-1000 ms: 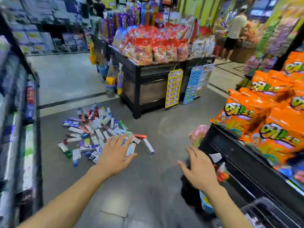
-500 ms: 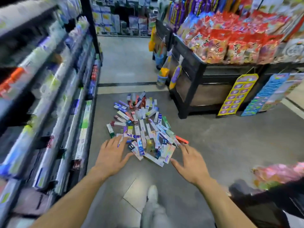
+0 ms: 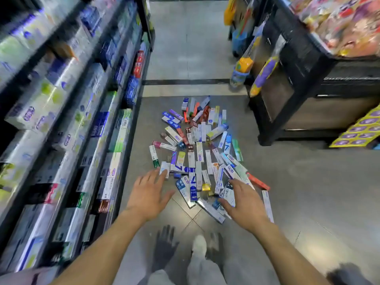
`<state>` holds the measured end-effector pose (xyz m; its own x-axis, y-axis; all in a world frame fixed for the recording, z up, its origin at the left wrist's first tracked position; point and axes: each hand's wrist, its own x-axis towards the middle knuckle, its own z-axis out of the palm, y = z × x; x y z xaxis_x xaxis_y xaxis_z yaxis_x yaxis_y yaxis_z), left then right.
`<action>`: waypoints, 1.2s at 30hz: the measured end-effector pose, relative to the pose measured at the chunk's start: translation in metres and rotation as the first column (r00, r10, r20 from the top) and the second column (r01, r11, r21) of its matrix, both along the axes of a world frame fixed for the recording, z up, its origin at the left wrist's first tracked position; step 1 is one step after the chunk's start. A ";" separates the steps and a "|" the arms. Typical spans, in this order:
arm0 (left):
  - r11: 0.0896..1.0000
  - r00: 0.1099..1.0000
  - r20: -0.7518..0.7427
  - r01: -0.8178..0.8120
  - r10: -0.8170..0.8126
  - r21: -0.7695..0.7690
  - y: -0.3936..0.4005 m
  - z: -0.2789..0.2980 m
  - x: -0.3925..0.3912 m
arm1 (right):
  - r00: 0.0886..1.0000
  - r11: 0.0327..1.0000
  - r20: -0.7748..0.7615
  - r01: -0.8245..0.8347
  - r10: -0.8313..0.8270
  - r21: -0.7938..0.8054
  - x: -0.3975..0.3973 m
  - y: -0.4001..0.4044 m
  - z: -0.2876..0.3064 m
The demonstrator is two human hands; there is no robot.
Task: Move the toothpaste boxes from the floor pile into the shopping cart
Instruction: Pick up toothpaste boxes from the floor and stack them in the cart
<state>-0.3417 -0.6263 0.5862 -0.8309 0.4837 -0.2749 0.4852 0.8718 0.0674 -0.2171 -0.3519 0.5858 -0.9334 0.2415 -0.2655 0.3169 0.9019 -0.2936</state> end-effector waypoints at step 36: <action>0.894 0.965 0.231 -0.209 0.123 0.396 0.114 -0.735 -0.151 | 0.908 0.629 -0.042 0.256 -0.418 -0.734 -0.152 0.041 -0.697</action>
